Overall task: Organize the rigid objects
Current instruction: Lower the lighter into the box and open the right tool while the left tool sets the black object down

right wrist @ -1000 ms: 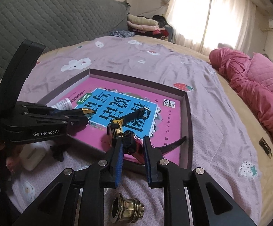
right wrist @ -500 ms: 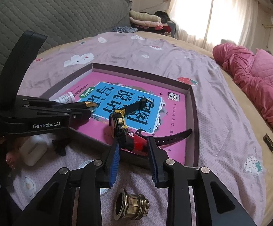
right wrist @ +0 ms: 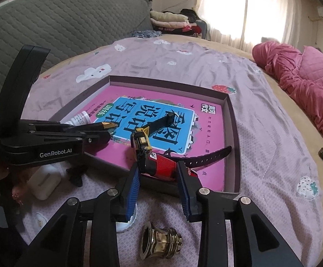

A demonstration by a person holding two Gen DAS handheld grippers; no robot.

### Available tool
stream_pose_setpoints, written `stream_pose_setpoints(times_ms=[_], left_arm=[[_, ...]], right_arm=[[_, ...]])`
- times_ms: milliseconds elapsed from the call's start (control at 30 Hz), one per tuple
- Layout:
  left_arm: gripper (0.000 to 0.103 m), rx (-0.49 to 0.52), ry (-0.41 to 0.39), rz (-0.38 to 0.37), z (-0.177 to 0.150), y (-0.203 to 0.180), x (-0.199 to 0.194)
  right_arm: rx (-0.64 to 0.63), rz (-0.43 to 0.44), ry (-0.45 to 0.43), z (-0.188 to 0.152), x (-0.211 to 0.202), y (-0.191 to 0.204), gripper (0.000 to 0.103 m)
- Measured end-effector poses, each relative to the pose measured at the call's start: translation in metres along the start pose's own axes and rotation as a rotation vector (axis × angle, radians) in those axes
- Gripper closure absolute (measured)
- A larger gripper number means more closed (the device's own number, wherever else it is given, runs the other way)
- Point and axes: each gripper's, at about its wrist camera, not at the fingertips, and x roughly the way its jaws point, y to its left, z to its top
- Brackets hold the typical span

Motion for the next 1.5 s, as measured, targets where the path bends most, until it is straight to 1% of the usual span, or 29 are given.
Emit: stream_pose_setpoints(times_ms=[133, 600, 967, 1100, 1367, 1433, 1467, 1500], left_arm=[[0.080, 0.001, 0.004, -0.001, 0.000, -0.001, 0.000], [0.080, 0.007, 0.006, 0.001, -0.001, -0.002, -0.001], [0.080, 0.000, 0.005, -0.006, -0.001, -0.001, -0.003], [0.080, -0.012, 0.000, -0.025, -0.002, 0.000, -0.005], [0.080, 0.003, -0.006, -0.019, -0.001, -0.003, -0.008], [0.080, 0.011, -0.014, -0.014, -0.001, -0.004, -0.010], [0.077, 0.016, -0.020, -0.009, -0.001, -0.004, -0.012], [0.072, 0.020, -0.026, -0.005, -0.001, -0.005, -0.014]], right_arm=[[0.015, 0.011, 0.013, -0.001, 0.002, -0.001, 0.066], [0.050, 0.048, 0.007, -0.002, 0.001, -0.004, 0.060], [0.049, 0.048, 0.005, -0.001, 0.001, -0.004, 0.058], [0.046, 0.044, 0.004, -0.001, 0.001, -0.001, 0.057], [0.059, 0.043, -0.012, 0.000, -0.003, -0.004, 0.057], [0.062, 0.042, -0.014, 0.001, -0.004, -0.005, 0.057], [0.064, 0.041, -0.016, 0.001, -0.004, -0.005, 0.056], [0.067, 0.042, -0.017, 0.000, -0.005, -0.006, 0.054]])
